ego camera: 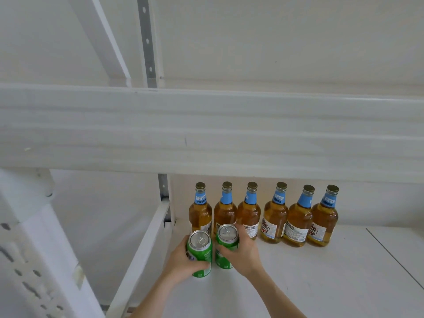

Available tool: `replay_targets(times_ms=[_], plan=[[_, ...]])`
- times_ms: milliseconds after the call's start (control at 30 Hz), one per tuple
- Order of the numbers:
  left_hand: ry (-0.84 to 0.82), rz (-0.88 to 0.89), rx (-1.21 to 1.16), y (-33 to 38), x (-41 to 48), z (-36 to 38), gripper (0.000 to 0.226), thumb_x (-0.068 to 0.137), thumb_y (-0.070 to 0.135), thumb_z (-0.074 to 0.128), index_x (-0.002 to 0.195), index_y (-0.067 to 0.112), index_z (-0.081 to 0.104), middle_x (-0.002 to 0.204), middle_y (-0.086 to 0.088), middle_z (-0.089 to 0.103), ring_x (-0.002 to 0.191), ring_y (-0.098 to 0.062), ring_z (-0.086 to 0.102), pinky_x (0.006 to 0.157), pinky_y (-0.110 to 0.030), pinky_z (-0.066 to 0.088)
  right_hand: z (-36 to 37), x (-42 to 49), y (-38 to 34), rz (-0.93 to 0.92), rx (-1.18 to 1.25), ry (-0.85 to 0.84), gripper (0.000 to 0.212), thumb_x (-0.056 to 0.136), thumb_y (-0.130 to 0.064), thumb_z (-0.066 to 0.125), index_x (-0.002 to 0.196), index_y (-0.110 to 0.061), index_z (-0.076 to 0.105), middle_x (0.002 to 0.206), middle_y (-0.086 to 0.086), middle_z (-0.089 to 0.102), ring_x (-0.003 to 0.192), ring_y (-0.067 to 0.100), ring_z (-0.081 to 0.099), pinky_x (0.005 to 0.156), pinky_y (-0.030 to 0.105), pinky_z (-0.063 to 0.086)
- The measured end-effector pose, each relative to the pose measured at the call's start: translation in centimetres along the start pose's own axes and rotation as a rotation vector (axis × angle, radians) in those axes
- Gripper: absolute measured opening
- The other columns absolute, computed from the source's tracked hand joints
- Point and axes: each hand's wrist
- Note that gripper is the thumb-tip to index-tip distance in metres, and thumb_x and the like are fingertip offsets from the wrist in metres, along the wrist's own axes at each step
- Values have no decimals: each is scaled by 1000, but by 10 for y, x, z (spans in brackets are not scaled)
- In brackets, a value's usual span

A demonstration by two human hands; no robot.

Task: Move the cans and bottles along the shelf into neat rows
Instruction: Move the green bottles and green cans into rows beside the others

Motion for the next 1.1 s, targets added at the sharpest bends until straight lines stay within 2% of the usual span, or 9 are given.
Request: replay_targets(times_ms=[200, 300, 433, 567, 667, 767, 933, 1100], plan=[[26, 11, 59, -13, -21, 0, 77, 40, 37, 91, 109, 41, 56, 103, 17, 71, 97, -3, 65, 85, -29, 55, -1, -14, 0, 17, 11, 39, 62, 64, -42, 82, 112, -47, 42, 102, -27, 58, 94, 0, 57, 75, 12, 46], [39, 10, 71, -17, -30, -1, 76, 40, 40, 91, 107, 42, 57, 101, 20, 71, 96, -2, 65, 86, -30, 56, -5, -24, 2, 34, 32, 64, 63, 62, -46, 81, 112, -47, 44, 100, -27, 60, 93, 0, 58, 75, 14, 47], [39, 12, 72, -18, -44, 0, 74, 40, 42, 90, 106, 43, 57, 100, 20, 70, 96, -1, 65, 85, -27, 55, -12, -38, 2, 103, 109, 111, 60, 65, -41, 84, 112, -44, 47, 97, -25, 61, 91, 1, 59, 68, 12, 44], [34, 7, 21, -15, -59, 7, 71, 39, 41, 89, 104, 40, 60, 98, 16, 72, 93, -2, 67, 77, -20, 52, -23, -52, 6, 165, 215, 138, 53, 68, -35, 85, 110, -40, 53, 100, -22, 63, 91, -3, 59, 69, 16, 47], [29, 0, -22, -10, -69, 16, 71, 39, 42, 88, 104, 39, 61, 98, 14, 73, 94, -3, 67, 77, -21, 52, -32, -61, 12, 206, 259, 136, 48, 69, -34, 85, 107, -39, 56, 99, -19, 65, 92, 1, 61, 71, 22, 51], [23, -6, -53, -5, -78, 27, 74, 36, 47, 87, 105, 40, 60, 100, 13, 72, 96, -4, 66, 80, -23, 51, -43, -68, 19, 238, 276, 125, 48, 69, -33, 85, 107, -38, 56, 99, -18, 65, 94, 6, 62, 80, 33, 56], [40, -8, -73, 5, -95, 45, 68, 38, 47, 87, 101, 39, 61, 98, 11, 73, 94, -6, 66, 78, -26, 50, -67, -80, 24, 248, 315, 130, 47, 70, -30, 85, 105, -39, 55, 98, -17, 64, 91, 5, 61, 69, 24, 52], [43, 12, -86, 23, -114, 72, 56, 56, 31, 92, 102, 39, 62, 98, 12, 73, 95, -5, 66, 72, -20, 49, -101, -98, 35, 234, 307, 130, 53, 71, -29, 85, 115, -33, 55, 102, -13, 64, 95, 13, 62, 76, 32, 55]])
Point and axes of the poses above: each hand's wrist, its own x-axis towards the middle knuckle, its own z-axis out of the palm, y = z × x
